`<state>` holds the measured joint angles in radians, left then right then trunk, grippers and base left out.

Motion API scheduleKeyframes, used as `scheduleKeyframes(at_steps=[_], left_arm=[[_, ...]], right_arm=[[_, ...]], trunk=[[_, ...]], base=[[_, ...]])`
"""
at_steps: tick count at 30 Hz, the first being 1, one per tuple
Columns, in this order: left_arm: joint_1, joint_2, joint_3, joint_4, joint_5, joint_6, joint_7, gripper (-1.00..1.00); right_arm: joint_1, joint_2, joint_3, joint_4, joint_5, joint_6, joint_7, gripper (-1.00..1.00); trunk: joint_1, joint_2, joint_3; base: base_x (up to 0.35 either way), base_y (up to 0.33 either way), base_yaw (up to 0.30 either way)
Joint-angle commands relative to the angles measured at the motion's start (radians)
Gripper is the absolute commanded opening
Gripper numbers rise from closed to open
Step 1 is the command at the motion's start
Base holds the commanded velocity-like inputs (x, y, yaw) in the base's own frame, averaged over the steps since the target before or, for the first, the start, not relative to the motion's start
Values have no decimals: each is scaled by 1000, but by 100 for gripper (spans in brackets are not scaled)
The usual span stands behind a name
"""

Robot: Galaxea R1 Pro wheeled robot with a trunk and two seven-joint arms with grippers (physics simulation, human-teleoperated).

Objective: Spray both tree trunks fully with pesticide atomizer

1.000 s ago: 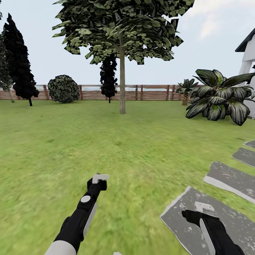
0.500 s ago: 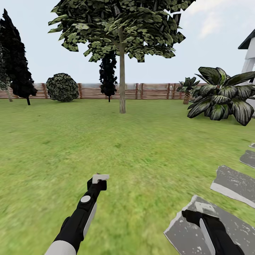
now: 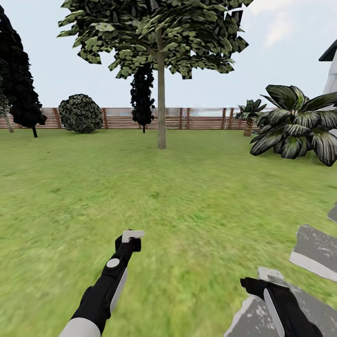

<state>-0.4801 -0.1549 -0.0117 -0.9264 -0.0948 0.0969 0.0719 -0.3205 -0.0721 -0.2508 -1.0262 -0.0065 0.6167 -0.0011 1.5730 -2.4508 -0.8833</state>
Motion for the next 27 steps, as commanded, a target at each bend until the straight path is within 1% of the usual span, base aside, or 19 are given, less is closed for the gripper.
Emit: scheduleKeyframes(at_steps=[1,27], left_arm=[[0,0,0,0,0,0,0,-100],[0,0,-1,0,0,0,0,-100]], right_arm=[[0,0,0,0,-1,0,2,100],[0,-2,1,2,-1,-1,4,100]], trunk=[[0,0,0],[0,0,0]], base=[[337,0,0],[337,0,0]])
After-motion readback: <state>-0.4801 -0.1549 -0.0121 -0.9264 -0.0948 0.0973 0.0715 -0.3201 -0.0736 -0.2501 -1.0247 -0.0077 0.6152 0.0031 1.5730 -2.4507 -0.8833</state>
